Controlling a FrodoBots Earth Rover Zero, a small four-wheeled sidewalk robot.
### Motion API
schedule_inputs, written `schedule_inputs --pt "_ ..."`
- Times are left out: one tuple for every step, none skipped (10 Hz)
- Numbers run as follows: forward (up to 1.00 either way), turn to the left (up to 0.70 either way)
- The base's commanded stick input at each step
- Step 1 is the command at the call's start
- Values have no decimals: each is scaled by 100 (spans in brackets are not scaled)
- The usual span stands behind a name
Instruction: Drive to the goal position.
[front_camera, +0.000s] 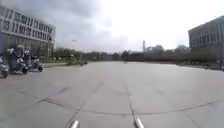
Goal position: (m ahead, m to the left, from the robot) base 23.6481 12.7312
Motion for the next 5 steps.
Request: schedule_inputs --pt "100 0" --pt "100 -14" --pt "100 -40" --pt "100 -40" --pt "100 -40"
